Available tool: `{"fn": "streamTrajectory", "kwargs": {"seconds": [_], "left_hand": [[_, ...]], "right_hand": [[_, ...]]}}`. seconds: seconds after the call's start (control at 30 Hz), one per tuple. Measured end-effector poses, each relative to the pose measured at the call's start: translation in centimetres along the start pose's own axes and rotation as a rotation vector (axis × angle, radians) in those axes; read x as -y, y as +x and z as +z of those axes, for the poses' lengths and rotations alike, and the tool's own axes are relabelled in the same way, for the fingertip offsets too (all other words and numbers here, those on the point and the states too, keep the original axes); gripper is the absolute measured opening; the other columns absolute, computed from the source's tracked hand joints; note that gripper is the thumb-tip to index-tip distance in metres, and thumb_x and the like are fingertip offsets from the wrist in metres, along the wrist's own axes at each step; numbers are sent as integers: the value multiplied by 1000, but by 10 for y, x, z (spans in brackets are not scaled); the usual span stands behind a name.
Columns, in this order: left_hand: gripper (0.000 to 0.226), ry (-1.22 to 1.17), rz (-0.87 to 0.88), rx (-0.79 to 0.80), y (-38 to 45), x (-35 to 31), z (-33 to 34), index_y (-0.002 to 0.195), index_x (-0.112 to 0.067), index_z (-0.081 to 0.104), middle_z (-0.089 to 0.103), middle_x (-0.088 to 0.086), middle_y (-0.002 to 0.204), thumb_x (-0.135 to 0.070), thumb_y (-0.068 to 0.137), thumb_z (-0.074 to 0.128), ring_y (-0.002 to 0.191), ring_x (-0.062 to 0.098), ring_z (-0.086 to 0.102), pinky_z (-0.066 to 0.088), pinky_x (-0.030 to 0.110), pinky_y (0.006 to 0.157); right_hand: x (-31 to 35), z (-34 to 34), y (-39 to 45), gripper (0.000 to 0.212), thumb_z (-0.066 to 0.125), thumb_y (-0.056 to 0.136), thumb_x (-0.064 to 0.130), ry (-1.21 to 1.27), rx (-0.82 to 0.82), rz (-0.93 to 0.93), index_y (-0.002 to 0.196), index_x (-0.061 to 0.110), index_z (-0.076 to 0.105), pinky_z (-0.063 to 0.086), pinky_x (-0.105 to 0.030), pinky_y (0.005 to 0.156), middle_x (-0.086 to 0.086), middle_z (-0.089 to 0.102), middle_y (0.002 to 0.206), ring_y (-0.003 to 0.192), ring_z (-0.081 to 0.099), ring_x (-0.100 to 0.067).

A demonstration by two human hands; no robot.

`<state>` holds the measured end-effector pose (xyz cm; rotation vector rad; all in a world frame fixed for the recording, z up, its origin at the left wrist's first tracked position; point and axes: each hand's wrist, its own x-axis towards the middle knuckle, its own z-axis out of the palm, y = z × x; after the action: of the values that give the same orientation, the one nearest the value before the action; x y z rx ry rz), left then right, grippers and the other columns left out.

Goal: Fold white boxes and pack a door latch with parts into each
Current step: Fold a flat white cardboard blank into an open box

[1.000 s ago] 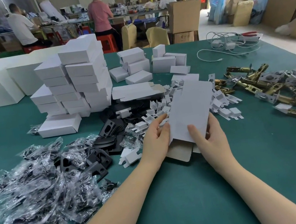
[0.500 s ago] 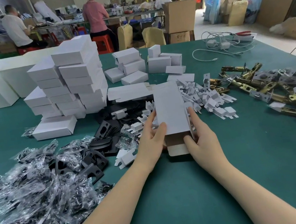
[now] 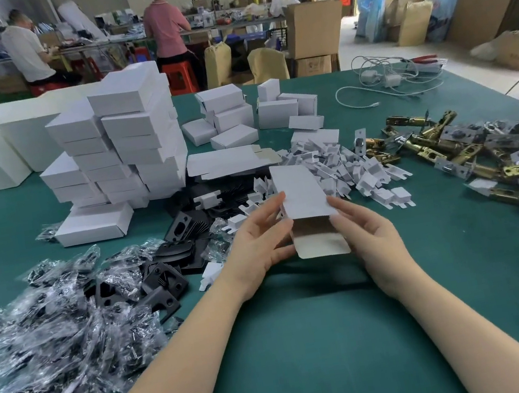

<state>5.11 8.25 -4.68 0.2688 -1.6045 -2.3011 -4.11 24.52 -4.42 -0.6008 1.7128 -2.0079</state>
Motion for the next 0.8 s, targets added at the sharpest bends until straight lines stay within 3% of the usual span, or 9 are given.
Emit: {"fn": "streamTrajectory", "kwargs": {"seconds": [0.07, 0.13, 0.27, 0.37, 0.43, 0.53, 0.63, 0.77, 0.8], "left_hand": [[54, 8, -19, 44, -1, -1, -4, 136, -30, 55, 56, -7, 140, -17, 85, 68, 115, 19, 61, 55, 34, 86], [52, 7, -11, 40, -2, -1, -5, 129, -35, 62, 56, -9, 138, -19, 80, 73, 110, 14, 63, 55, 29, 82], [42, 22, 31, 6, -6, -5, -2, 114, -38, 69, 56, -10, 126, -25, 75, 78, 83, 1, 66, 55, 21, 71], [46, 86, 72, -7, -7, -5, 0, 117, -35, 66, 54, -11, 133, -25, 73, 78, 81, 4, 68, 54, 20, 69], [47, 152, 98, -24, -6, -2, 1, 117, -33, 65, 52, -13, 138, -18, 76, 83, 84, 9, 71, 55, 21, 69], [41, 266, 154, -59, -5, 4, 4, 107, -36, 69, 52, -18, 139, -19, 72, 84, 91, 16, 73, 57, 24, 72], [33, 398, 210, -101, -7, 7, 8, 94, -43, 70, 50, -22, 140, -25, 71, 85, 88, 13, 73, 56, 21, 74], [26, 421, 317, -173, -6, 10, 10, 87, -42, 68, 57, -14, 131, -22, 75, 78, 96, 18, 71, 52, 19, 72], [23, 409, 331, -190, -6, 9, 10, 85, -41, 68, 59, -13, 129, -23, 75, 77, 96, 19, 70, 51, 18, 72]], "right_hand": [[5, -7, 3, 30, 55, 96, 15, 197, 99, 143, 123, 26, 65, 50, -36, 79, -6, 72, 111, 91, 65, -25], [9, -14, 3, 36, 53, 94, 13, 291, 197, 205, 128, 22, 60, 57, -28, 70, -5, 72, 114, 86, 70, -19], [6, -25, 2, 43, 65, 81, 19, 268, 285, 204, 124, 26, 68, 58, -29, 82, -13, 56, 105, 97, 54, -27], [5, -22, 1, 45, 72, 74, 25, 141, 215, 145, 118, 30, 70, 55, -22, 66, 6, 61, 84, 79, 55, -12], [5, -16, 1, 41, 76, 72, 21, 69, 116, 85, 112, 27, 72, 51, -18, 59, 12, 69, 87, 67, 61, -7], [2, -10, 1, 28, 82, 76, 11, -121, -84, -31, 94, 30, 75, 55, -20, 65, 10, 74, 98, 67, 70, -11], [-2, -5, 0, 30, 79, 77, 14, -355, -231, -166, 83, 42, 71, 46, -13, 56, 23, 71, 87, 51, 58, -6], [-8, -2, -3, 28, 79, 80, 21, -386, -199, -274, 85, 47, 69, 37, -18, 49, 2, 68, 81, 46, 46, -11], [-9, -1, -4, 29, 77, 82, 22, -395, -189, -307, 87, 49, 68, 38, -17, 49, 5, 68, 82, 45, 47, -10]]}}
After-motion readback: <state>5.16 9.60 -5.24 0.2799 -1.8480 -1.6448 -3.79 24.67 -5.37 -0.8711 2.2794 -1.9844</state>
